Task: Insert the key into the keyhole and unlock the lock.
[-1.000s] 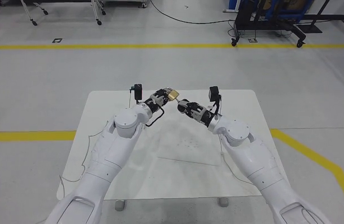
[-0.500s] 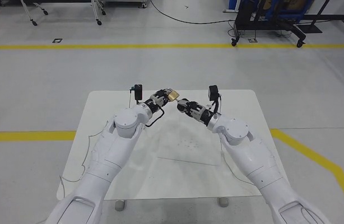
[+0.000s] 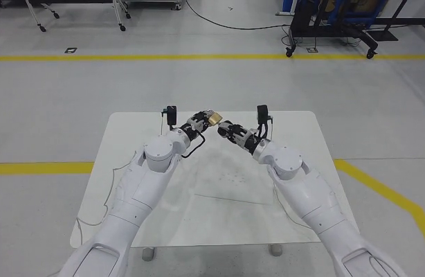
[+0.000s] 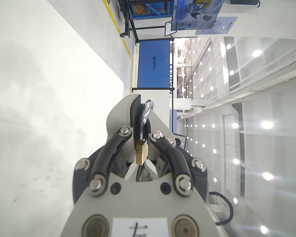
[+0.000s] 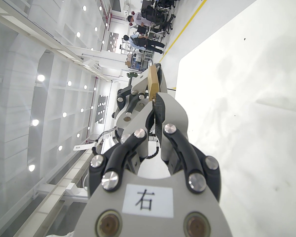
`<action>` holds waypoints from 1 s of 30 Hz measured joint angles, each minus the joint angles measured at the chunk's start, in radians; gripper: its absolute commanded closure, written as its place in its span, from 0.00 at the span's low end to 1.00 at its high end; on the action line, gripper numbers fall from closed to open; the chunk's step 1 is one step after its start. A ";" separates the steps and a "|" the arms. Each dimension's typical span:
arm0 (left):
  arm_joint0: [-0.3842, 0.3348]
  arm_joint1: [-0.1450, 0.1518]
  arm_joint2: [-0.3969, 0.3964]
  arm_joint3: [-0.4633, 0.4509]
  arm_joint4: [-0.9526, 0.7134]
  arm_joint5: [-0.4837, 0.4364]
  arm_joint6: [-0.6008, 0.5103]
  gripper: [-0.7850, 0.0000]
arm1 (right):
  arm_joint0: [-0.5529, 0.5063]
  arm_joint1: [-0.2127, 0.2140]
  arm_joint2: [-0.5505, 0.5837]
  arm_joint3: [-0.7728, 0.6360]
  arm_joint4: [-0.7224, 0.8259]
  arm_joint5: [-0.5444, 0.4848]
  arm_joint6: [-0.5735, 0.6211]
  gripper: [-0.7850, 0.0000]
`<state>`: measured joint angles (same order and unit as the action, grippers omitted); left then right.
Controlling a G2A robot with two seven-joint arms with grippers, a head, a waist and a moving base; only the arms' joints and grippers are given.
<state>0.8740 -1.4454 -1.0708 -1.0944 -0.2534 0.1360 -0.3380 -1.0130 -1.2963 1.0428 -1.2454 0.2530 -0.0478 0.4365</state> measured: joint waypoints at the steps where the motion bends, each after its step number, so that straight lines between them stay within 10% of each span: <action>1: 0.000 0.000 0.000 0.000 0.000 0.000 -0.002 1.00 | 0.001 -0.001 0.001 0.001 0.000 -0.001 0.001 1.00; 4: -0.001 -0.001 0.000 0.002 0.003 -0.001 -0.012 1.00 | 0.002 -0.002 0.004 0.004 0.001 -0.002 0.002 0.88; 9: 0.000 -0.002 -0.001 0.003 0.007 -0.002 -0.017 1.00 | 0.002 -0.005 0.006 0.004 0.007 0.000 0.009 0.00; 28: 0.021 -0.021 -0.006 -0.015 -0.036 -0.170 0.057 1.00 | -0.050 0.000 0.043 -0.024 0.035 -0.093 0.046 0.00; 30: 0.024 -0.026 -0.005 -0.015 -0.052 -0.213 0.071 1.00 | -0.075 0.005 0.069 -0.037 0.061 -0.131 0.062 0.12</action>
<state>0.8983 -1.4711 -1.0762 -1.1089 -0.3053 -0.0775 -0.2668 -1.0881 -1.2914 1.1120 -1.2822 0.3138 -0.1790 0.4987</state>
